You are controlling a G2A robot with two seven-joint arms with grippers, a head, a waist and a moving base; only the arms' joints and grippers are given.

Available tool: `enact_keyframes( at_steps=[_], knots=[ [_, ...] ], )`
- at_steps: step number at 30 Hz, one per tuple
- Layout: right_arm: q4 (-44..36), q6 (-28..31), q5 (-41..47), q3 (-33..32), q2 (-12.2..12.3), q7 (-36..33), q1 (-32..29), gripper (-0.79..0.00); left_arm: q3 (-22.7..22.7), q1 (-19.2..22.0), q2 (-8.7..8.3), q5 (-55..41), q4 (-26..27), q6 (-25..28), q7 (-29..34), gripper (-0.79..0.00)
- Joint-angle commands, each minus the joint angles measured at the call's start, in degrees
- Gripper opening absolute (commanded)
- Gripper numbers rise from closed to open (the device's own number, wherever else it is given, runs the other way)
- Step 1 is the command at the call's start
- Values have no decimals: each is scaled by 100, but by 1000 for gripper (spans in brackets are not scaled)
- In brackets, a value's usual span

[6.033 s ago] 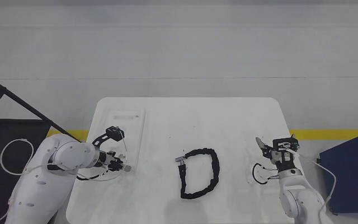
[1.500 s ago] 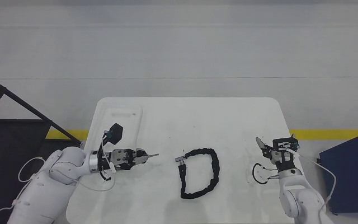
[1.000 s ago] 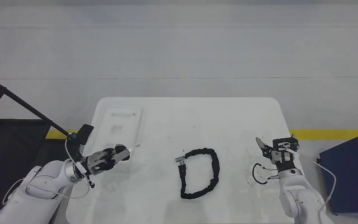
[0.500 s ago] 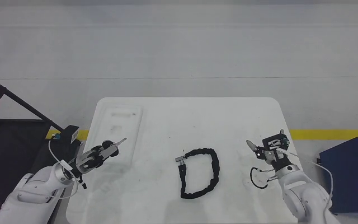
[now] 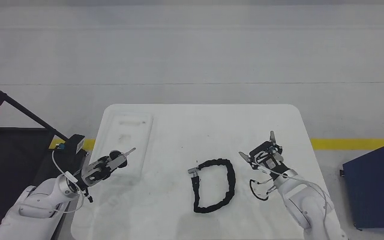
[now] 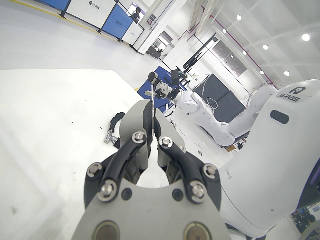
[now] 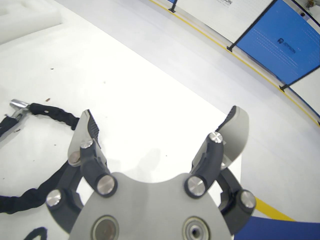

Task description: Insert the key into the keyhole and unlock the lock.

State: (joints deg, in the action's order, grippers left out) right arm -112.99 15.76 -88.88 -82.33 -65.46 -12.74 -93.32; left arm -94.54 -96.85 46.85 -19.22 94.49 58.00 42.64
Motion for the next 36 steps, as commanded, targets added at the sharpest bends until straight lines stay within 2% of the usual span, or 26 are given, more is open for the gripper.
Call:
enact_keyframes(
  at_steps=[1,11,14,18,21,28,31,36],
  knots=[
    [2,-31,9,-7,0,-8,1,0,0,0,0,0,0,0,0,-785],
    [22,-41,9,-17,0,-17,0,0,0,0,0,0,0,0,0,-785],
    [93,87,-568,-177,45,-146,50,0,0,0,0,0,0,0,0,-785],
    [-118,573,-884,-315,94,-515,206,0,0,0,0,0,0,0,0,-785],
    [-376,951,-760,-309,106,-751,389,0,0,0,0,0,0,0,0,-785],
    [-825,1869,-486,100,106,-1608,1220,0,0,0,0,0,0,0,0,-785],
    [-912,2443,-391,390,100,-2051,1841,0,0,0,0,0,0,0,0,-785],
    [-545,3378,-86,1181,43,-2791,2925,0,0,0,0,0,0,0,0,-785]
  ],
)
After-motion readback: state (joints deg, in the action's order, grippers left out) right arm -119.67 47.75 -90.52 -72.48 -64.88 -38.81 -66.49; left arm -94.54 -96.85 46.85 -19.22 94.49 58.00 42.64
